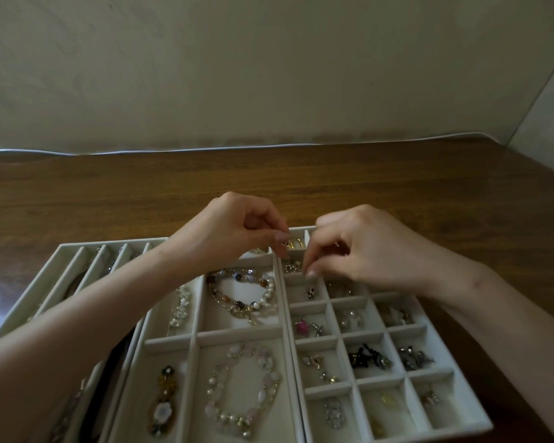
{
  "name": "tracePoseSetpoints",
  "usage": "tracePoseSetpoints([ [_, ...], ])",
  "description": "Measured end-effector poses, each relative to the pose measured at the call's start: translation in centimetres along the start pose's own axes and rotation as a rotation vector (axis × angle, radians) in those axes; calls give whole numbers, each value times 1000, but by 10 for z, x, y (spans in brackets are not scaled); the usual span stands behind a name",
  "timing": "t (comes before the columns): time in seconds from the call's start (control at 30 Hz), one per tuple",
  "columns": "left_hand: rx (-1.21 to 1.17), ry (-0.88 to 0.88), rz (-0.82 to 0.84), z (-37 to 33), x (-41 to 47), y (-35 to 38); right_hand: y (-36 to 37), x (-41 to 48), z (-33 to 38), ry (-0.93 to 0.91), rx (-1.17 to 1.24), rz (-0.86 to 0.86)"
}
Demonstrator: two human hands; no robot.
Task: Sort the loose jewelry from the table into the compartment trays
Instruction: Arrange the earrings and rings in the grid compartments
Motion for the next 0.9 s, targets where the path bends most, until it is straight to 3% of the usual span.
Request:
tracePoseSetpoints([
  [0.23,-1,3,102,-9,-2,2,-7,5,-15,145,169,-87],
  [0.5,70,23,150,-15,-3,7,-5,6,-16,129,203,-136],
  [0.9,686,213,280,-29,-9,22,-4,6,-16,103,201,-178],
])
Point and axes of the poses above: each hand's wrist, its own x-axis towards the middle knuckle, its own y-axis out of the palm, z = x × y, the point moved 1 cm from there along x, towards the middle knuckle, and after that the axes turned 14 degrees about y, right-handed, at the moved point
